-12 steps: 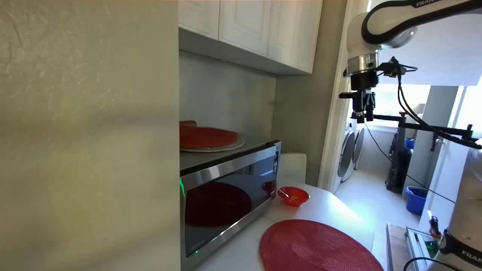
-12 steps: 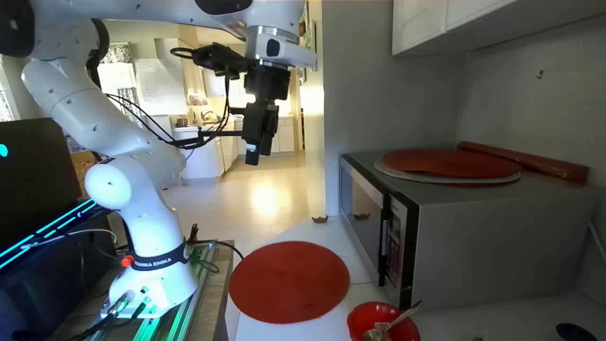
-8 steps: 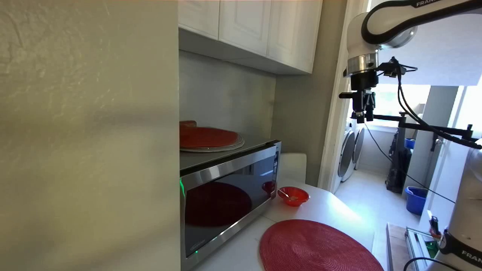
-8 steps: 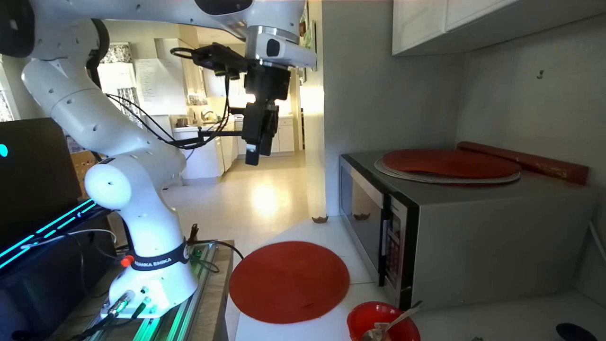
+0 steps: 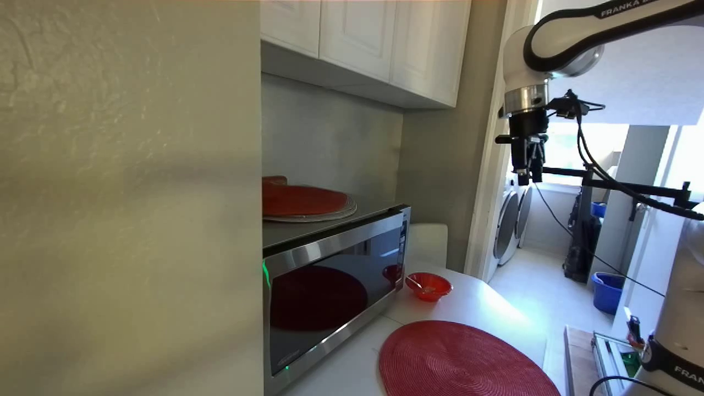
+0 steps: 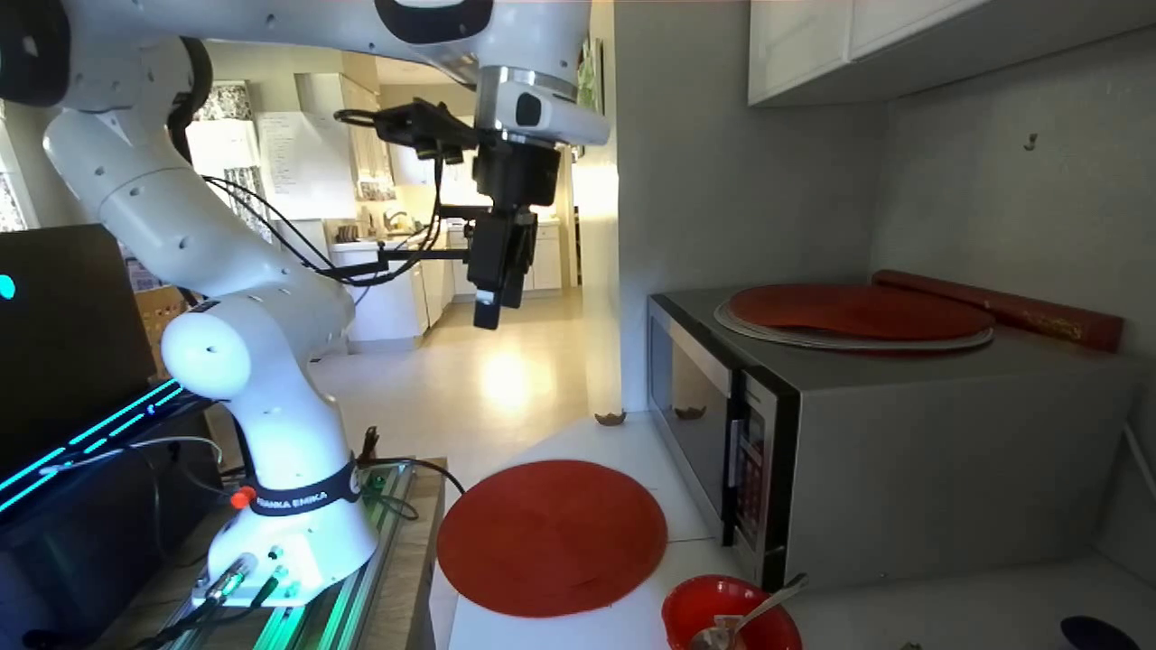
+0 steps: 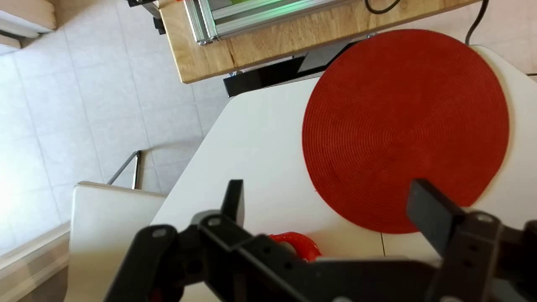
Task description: Put the orange object on the microwave
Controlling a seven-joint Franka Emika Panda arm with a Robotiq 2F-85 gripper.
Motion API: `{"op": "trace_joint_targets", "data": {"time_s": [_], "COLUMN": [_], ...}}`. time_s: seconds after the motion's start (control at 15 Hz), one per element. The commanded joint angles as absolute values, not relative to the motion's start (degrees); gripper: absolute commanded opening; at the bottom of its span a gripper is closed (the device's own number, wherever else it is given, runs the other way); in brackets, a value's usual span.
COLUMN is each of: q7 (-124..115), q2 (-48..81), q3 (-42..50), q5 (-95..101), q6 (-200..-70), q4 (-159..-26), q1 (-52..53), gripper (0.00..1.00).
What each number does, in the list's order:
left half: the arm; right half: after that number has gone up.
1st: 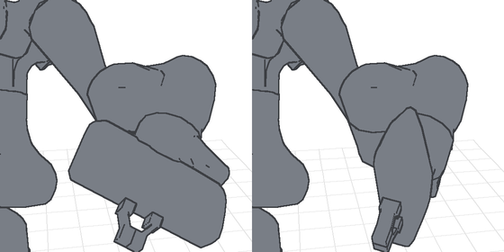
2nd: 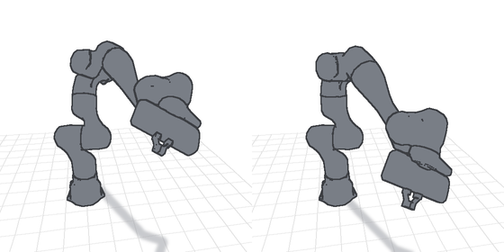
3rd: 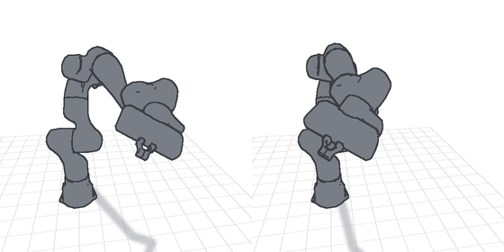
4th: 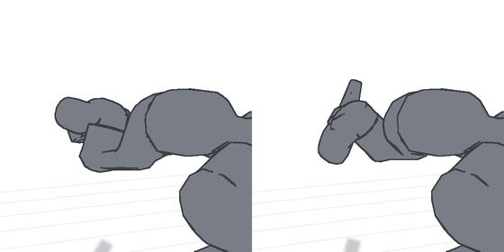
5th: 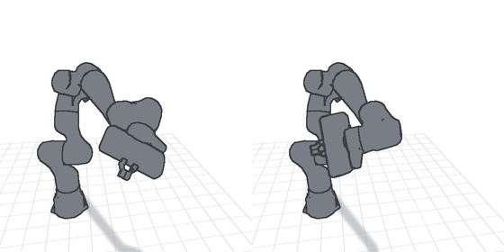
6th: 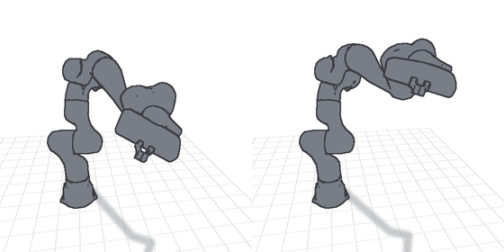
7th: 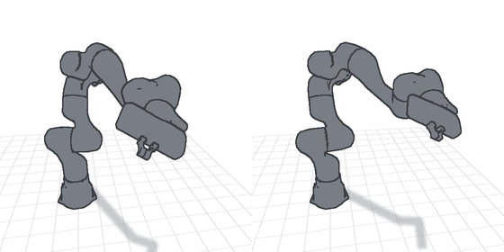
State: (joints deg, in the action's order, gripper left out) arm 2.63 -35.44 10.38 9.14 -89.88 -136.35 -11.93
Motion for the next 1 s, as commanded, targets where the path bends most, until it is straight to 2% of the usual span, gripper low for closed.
{"op": "trace_joint_targets", "data": {"time_s": [0.0,0.67,0.73,0.93], "q7": [3.9,11.4,9.1,10.0], "q2": [-29.6,-13.3,-15.5,-12.9], "q3": [13.3,20.4,18.7,19.2], "q5": [8.4,5.5,7.2,6.9], "q6": [-95.3,-118.1,-114.4,-117.2], "q4": [-139.4,-146.8,-145.8,-146.5], "q1": [-11.7,-14.2,-14.4,-14.9], "gripper": [1.00,1.00,1.00,1.00]}}
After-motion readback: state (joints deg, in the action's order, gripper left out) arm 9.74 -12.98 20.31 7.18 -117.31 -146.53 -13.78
